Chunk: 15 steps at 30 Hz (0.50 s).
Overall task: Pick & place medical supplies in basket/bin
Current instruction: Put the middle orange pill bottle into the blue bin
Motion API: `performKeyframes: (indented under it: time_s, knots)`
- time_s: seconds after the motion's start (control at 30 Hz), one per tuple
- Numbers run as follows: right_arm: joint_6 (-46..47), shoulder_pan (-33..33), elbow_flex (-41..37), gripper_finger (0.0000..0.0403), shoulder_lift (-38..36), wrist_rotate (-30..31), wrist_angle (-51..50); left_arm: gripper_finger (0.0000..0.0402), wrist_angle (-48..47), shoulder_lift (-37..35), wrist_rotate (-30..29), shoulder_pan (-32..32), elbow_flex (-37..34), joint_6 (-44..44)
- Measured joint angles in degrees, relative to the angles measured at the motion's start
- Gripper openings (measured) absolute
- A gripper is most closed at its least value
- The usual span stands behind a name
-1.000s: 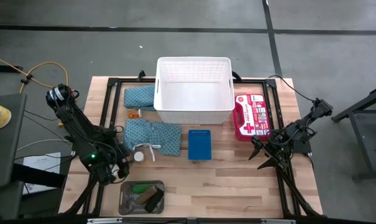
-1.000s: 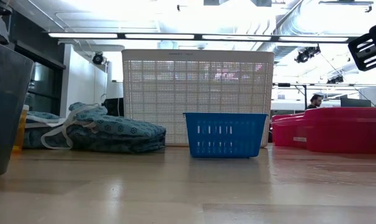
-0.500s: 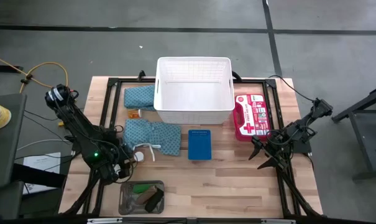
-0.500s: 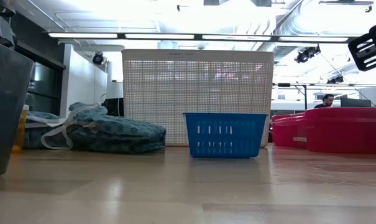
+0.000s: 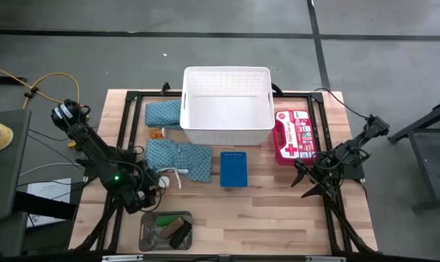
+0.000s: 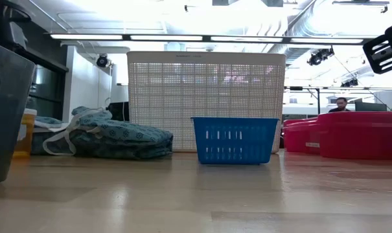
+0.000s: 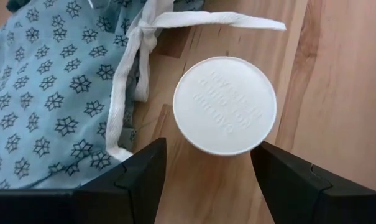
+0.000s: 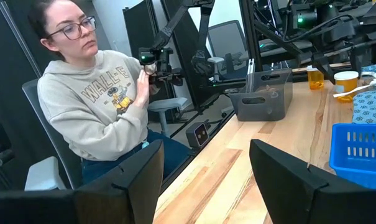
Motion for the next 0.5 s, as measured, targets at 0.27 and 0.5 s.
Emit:
performKeyframes:
  time_s: [0.27, 0.5]
  knots:
    - [0.00, 0.00, 0.00, 0.0226, 0.01, 0.00, 0.00, 0.0224, 1.00, 0.02, -0.01, 0.08, -0.40, -0.01]
    - [0.00, 0.00, 0.00, 0.0226, 0.01, 0.02, 0.00, 0.0224, 1.06, 0.02, -0.02, 0.08, -0.40, -0.28]
